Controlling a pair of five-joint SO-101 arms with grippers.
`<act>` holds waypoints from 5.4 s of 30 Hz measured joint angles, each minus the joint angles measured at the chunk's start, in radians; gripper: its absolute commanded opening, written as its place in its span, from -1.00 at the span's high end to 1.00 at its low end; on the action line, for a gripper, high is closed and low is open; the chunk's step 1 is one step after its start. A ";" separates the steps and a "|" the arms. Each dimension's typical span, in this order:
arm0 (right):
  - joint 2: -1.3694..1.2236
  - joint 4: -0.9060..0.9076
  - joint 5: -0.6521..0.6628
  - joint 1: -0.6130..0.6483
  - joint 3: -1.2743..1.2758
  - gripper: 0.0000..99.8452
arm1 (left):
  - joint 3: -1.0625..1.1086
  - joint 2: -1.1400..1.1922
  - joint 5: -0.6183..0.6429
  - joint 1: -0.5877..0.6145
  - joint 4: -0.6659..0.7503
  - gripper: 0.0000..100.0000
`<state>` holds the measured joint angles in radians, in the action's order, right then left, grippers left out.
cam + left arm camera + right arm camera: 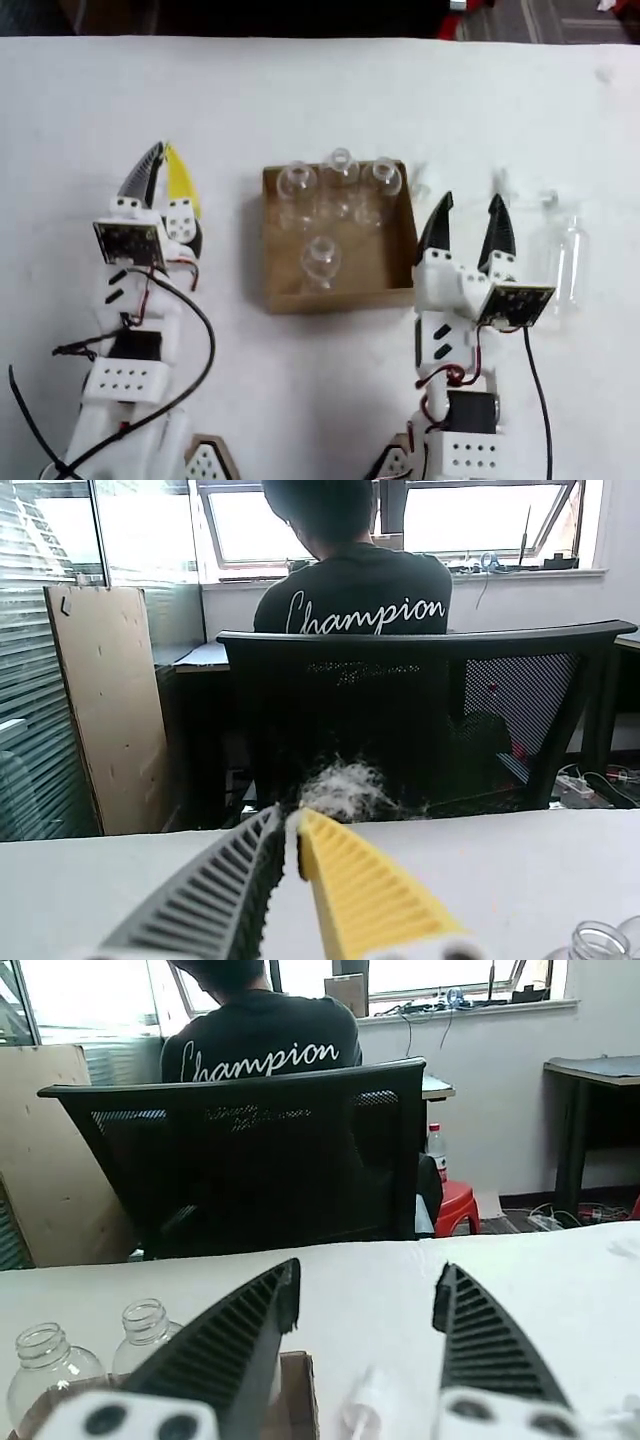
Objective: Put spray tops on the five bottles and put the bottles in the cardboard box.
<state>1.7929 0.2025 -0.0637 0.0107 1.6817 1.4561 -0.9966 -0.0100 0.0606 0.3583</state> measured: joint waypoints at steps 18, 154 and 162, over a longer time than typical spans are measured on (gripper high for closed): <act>-0.554 0.301 -0.078 -0.181 -0.571 0.67 | 0.017 0.000 -0.118 -0.087 0.002 0.94; -0.784 0.267 0.249 0.167 -0.718 0.96 | 0.034 0.000 -0.226 -0.144 0.003 0.94; -0.784 0.094 0.249 0.169 -0.589 0.96 | 0.034 0.000 -0.226 -0.144 0.003 0.94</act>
<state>1.0088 0.2961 0.1849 0.1795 1.0925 1.4899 -0.9966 -0.2355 -0.0836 0.3613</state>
